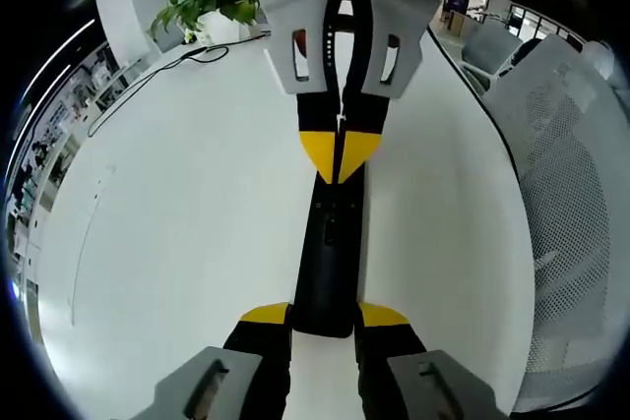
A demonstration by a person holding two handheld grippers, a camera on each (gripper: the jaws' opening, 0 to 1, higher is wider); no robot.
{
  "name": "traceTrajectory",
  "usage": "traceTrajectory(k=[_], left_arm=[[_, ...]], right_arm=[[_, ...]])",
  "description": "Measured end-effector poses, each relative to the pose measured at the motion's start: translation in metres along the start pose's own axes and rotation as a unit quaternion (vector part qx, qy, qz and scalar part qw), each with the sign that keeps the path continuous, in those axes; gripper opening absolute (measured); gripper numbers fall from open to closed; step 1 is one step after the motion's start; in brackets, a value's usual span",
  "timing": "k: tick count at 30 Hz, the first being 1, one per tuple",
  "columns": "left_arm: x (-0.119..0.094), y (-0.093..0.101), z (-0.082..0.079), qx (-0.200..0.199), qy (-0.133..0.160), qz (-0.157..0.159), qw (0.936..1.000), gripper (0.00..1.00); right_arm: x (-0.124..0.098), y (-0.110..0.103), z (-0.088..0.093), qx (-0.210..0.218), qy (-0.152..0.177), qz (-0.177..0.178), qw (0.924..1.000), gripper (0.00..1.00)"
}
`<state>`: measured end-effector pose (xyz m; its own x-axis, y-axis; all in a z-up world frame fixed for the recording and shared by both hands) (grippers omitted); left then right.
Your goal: Press the specified remote control buttons in sequence, fully releasing each button before pressing the next.
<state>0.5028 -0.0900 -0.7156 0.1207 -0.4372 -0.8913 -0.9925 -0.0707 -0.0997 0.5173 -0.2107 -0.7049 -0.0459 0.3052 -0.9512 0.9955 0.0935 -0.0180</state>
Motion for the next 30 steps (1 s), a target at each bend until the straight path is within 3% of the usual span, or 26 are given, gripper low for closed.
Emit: traceTrajectory(k=[9, 30], left_arm=[[0.0, 0.002, -0.001, 0.002, -0.002, -0.004, 1.0, 0.24], [0.0, 0.0, 0.0, 0.006, -0.007, -0.003, 1.0, 0.24]], right_arm=[[-0.005, 0.0, 0.005, 0.028, 0.038, -0.004, 0.9989, 0.0], [-0.03, -0.002, -0.01, 0.006, 0.058, 0.019, 0.9981, 0.0]])
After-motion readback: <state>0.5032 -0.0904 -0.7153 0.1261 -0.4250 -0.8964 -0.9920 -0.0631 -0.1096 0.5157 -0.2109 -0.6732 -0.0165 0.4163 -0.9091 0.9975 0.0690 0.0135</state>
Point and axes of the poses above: the point that each gripper's makers call its tool centre point, and the gripper's own axes: x roughly forward along the fingers, y roughly to its right, z roughly out of its underside, the point moved 7 cm from there along -x, roughly backward along the fingers, and after that the axes turned 9 degrees about x, right-handed, at the moved point
